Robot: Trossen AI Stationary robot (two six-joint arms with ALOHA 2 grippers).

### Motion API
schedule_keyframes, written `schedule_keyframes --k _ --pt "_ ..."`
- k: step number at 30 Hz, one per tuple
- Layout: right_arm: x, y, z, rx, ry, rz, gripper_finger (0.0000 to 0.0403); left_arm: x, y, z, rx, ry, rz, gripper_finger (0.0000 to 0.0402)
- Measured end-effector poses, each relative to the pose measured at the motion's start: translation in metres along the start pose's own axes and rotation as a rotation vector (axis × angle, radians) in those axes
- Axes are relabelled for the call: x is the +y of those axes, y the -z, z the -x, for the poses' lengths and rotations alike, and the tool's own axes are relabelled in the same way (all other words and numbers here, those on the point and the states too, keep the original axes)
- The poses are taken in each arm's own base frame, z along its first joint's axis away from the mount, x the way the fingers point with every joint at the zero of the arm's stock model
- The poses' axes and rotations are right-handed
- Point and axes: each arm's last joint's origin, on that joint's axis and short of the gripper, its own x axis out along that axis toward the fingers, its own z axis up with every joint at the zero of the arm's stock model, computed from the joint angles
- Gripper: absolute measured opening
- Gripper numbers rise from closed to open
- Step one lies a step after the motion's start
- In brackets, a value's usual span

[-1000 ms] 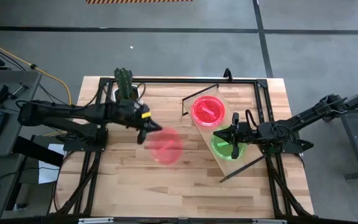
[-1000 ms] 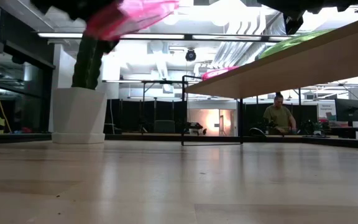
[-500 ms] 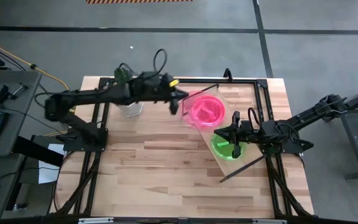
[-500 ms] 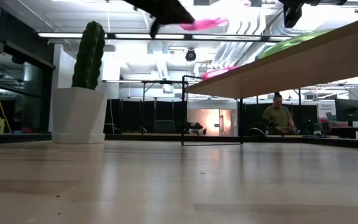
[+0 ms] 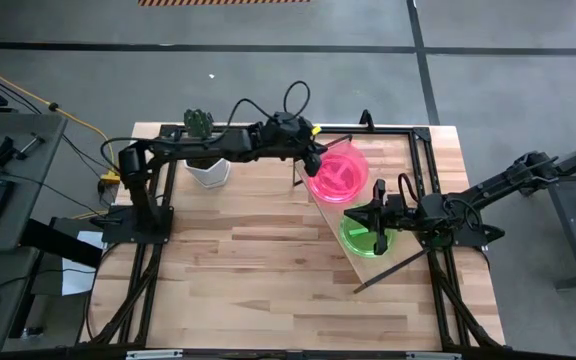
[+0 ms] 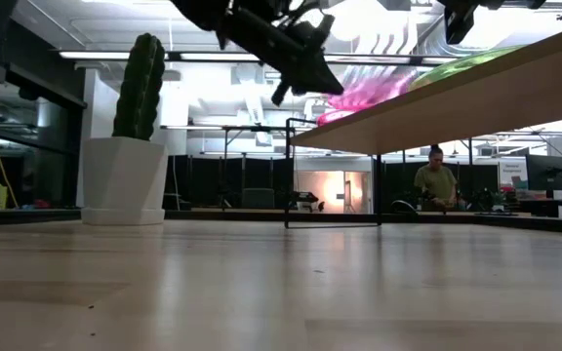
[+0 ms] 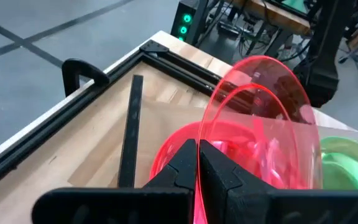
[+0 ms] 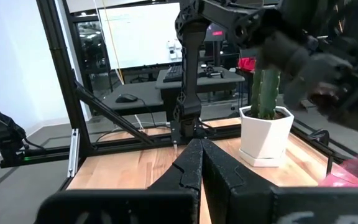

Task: Place and stack plates onto a shelf
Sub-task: Stack the pink plate on top of the other pink plate on the shelf, then return to Home Position

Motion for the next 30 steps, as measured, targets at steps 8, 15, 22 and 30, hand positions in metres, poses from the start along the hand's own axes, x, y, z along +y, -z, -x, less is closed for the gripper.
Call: schedule_keyframes --k 8,15,22,30 --pt "0.0 0.001 0.0 0.006 -0.001 0.003 0.0 0.002 0.006 -0.011 0.006 -0.003 -0.033 0.0" --pt "0.0 0.001 0.0 0.006 -0.001 0.002 0.0 0.001 0.001 0.001 0.021 -0.008 -0.068 0.0002" --pt "0.0 0.001 0.0 0.006 -0.001 0.002 0.0 0.001 0.002 0.005 0.051 -0.013 -0.11 0.0028" --pt "0.0 0.001 0.0 0.006 0.0 0.002 0.0 -0.001 0.001 0.008 0.052 -0.008 -0.141 0.0091"
